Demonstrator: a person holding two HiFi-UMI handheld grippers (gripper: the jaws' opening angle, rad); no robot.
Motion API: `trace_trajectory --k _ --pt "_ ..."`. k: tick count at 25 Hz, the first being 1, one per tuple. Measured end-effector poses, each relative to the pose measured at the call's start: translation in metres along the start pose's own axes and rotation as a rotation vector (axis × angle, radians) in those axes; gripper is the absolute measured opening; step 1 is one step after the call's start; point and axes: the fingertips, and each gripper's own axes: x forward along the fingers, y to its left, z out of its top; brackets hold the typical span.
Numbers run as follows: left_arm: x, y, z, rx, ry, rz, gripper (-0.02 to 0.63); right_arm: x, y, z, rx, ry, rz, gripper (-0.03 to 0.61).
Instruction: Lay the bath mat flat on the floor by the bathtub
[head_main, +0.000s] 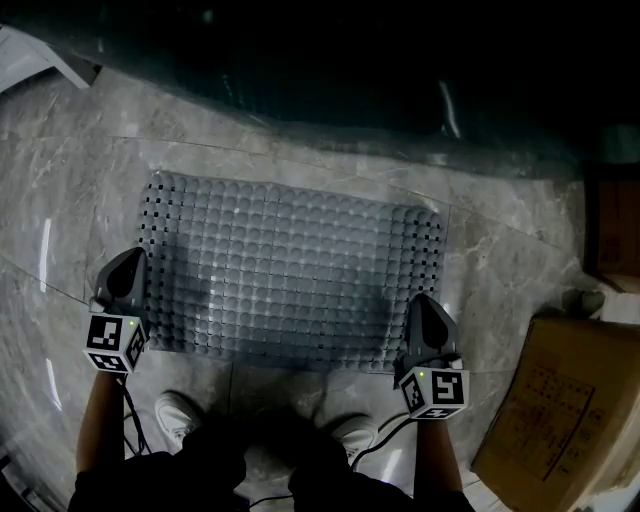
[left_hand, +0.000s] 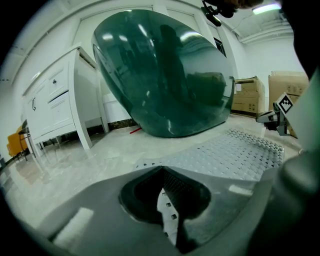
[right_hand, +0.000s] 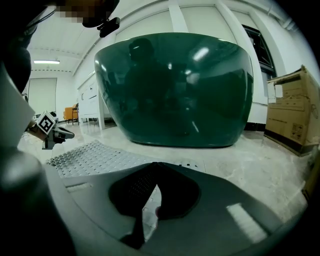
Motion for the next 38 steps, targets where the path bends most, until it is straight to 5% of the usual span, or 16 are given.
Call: trace_trajectory --k 19,30,34,38 --pt "-0.052 -0.016 0.066 -0.042 -0.043 -0.003 0.0 -0.046 0.009 0.066 0.055 -0.016 0.007 0.026" --pt "-0.098 -0.025 0.183 -0.081 -0.083 -0.057 0.0 -0.098 0.019 0.173 0.052 0.015 0.017 0.026" --pt "-0.118 -0.035 0.233 -0.049 -0.05 -0.086 0.0 -0.118 0.011 0.22 0.05 -0.008 0.018 0.026" --pt "-0.134 -0.037 0.289 -0.029 -0.112 -0.098 0.0 -0.138 0.003 0.267 0.042 -0.05 0.018 0.026"
